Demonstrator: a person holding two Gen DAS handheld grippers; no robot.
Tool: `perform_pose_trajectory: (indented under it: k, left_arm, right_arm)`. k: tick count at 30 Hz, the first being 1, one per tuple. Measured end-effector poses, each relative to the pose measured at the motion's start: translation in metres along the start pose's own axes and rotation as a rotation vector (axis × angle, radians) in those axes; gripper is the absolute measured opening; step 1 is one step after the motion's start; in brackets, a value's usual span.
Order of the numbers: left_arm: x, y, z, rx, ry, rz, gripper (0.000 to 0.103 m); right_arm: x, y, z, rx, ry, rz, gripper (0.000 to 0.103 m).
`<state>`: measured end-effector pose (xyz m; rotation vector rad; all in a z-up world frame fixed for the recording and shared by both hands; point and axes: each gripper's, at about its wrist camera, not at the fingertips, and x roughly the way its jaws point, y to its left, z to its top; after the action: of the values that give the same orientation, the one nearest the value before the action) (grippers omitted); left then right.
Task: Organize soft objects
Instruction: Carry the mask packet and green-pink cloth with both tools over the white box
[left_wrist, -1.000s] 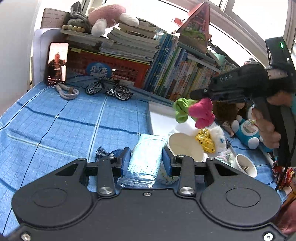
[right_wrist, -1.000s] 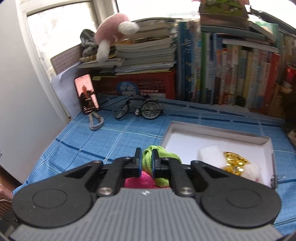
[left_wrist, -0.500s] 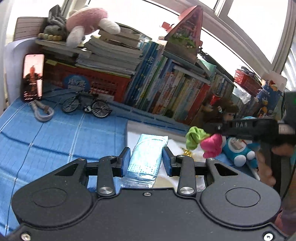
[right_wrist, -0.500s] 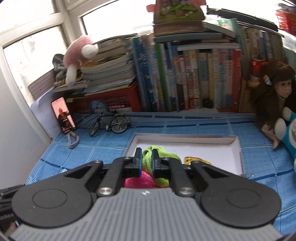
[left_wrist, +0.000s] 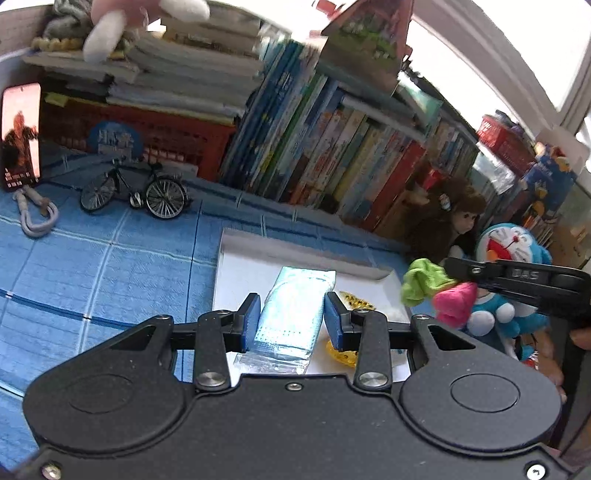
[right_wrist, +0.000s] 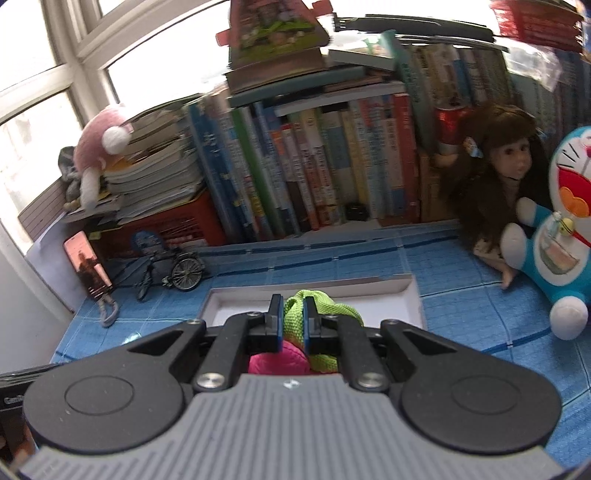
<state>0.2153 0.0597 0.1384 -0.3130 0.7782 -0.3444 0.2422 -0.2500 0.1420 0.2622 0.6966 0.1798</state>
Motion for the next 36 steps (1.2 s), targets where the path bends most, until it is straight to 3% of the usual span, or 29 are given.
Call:
perform_pose_trajectory:
  k: [17,25,36]
  left_arm:
    - [0.123,0.004,0.026,-0.050,0.179,0.118,0.035]
    - [0.149,0.011,0.025,-0.056,0.206,0.133,0.035]
    - [0.165,0.013,0.018,-0.056,0.247,0.129,0.036]
  right_arm:
    - [0.069,-0.060,0.020,0.041,0.024,-0.065,0.013]
    - [0.107,-0.072,0.009,0.056,0.073,-0.076,0.013]
    - [0.124,-0.080,-0.002,0.067,0.131,-0.075,0.014]
